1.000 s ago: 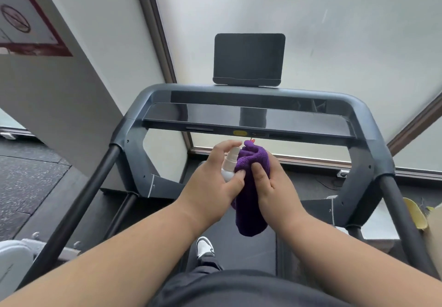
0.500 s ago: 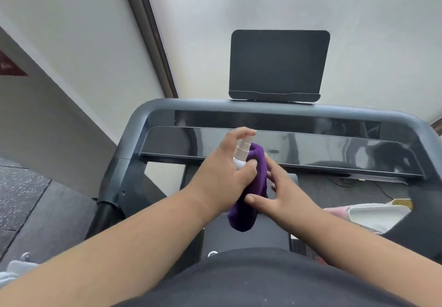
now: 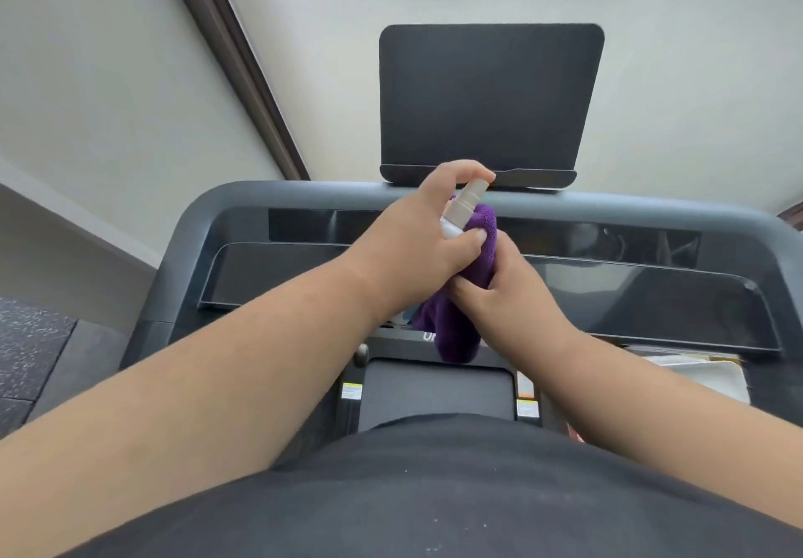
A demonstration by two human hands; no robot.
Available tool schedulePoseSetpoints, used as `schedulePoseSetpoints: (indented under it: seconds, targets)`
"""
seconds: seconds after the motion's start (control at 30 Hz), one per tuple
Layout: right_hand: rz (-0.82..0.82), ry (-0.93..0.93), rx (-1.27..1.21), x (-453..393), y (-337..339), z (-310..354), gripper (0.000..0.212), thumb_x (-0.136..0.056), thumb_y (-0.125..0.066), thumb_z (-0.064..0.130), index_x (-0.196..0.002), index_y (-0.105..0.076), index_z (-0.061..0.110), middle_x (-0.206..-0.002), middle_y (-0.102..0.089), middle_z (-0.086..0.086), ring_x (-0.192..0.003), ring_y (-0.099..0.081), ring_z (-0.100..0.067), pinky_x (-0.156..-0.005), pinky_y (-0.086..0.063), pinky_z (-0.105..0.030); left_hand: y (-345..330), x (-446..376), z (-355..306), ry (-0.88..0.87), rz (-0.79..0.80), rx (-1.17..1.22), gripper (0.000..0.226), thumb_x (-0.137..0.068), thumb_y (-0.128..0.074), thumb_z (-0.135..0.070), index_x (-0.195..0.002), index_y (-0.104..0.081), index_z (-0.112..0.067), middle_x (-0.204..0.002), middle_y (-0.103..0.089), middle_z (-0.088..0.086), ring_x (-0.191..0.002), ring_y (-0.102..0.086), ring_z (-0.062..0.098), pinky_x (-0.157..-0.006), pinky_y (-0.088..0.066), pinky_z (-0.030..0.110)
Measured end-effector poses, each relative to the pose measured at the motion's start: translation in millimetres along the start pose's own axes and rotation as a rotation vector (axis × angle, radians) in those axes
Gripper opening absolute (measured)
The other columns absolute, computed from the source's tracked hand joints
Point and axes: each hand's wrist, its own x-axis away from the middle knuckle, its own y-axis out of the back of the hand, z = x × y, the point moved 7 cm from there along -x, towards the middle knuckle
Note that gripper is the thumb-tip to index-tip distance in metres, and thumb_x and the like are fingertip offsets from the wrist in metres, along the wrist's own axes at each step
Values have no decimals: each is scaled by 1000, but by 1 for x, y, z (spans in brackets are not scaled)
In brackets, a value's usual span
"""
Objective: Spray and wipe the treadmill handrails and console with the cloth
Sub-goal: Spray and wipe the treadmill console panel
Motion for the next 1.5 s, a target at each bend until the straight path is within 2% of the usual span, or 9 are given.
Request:
schedulePoseSetpoints:
  seconds: [0.23, 0.3, 0.4, 0.53, 0.63, 0.8, 0.93, 1.23, 1.5]
  targets:
    - [-150, 134, 171, -32, 76, 17, 40, -88, -47, 20, -101, -58, 56, -92, -64, 34, -90, -58, 11, -67, -40, -6, 9, -9, 3, 34, -154, -34, 48, -89, -66, -37, -123, -40, -60, -96, -65, -23, -79, -64, 5, -70, -45, 9]
    - [-66, 310, 318, -31, 83, 21, 54, -84, -43, 15, -121, -56, 52, -110, -64, 30, -106, -56, 5, -83, -40, -5, 9, -3, 14, 76, -230, -59, 49, -89, -64, -37, -122, -38, -62, -97, -65, -24, -79, -62, 4, -70, -41, 4]
    - [96, 299, 686, -36, 72, -15, 72, -79, -43, 24, -151, -39, 22, -155, -41, 2, -145, -31, -22, -120, -24, -41, 3, 9, 28, 151, -320, -48, 50, -91, -63, -34, -121, -37, -64, -98, -64, -23, -82, -61, 5, -69, -41, 5]
    - [488, 157, 1181, -23, 36, -86, 82, -90, -42, 46, -159, -4, 23, -167, 1, -3, -152, 5, -27, -122, -6, -49, -4, 22, 39, 219, -381, -64, 49, -91, -62, -35, -121, -36, -64, -99, -63, -26, -83, -60, 1, -65, -41, 3]
    - [506, 228, 1326, -30, 33, -89, 93, -83, -28, 79, -157, -18, 23, -163, -17, -10, -146, -20, -33, -112, -31, -49, -7, 33, 44, 263, -406, -82, 49, -91, -61, -37, -119, -35, -67, -99, -63, -25, -83, -60, 2, -65, -41, 3]
    - [506, 433, 1264, -59, 33, -68, 86, -76, -14, 88, -132, -57, 38, -139, -51, 0, -120, -45, -28, -100, -43, -46, -12, 55, 54, 345, -439, -111, 49, -92, -61, -35, -120, -36, -66, -99, -63, -25, -85, -60, 2, -65, -43, 15]
    - [602, 474, 1314, -50, 21, -99, 81, -86, -14, 80, -154, -27, 37, -165, -16, -6, -151, -8, -33, -121, -4, -55, -9, 80, 60, 400, -484, -142, 49, -93, -61, -33, -121, -36, -64, -99, -63, -24, -87, -59, 1, -66, -41, 15]
    - [599, 590, 1220, -62, -71, -85, 85, -89, -11, 76, -157, -14, 25, -166, -5, -10, -152, -1, -32, -122, -4, -50, 5, 132, 76, 513, -688, -197, 45, -90, -57, -41, -126, -36, -58, -102, -58, -29, -84, -58, 0, -66, -40, 19]
    - [633, 657, 1235, -75, -121, -66, 85, -89, -14, 77, -158, -8, 28, -167, -3, -5, -152, 1, -30, -121, -2, -48, 5, 147, 89, 541, -701, -188, 46, -90, -59, -40, -128, -37, -54, -101, -56, -32, -85, -56, -6, -65, -37, 2]
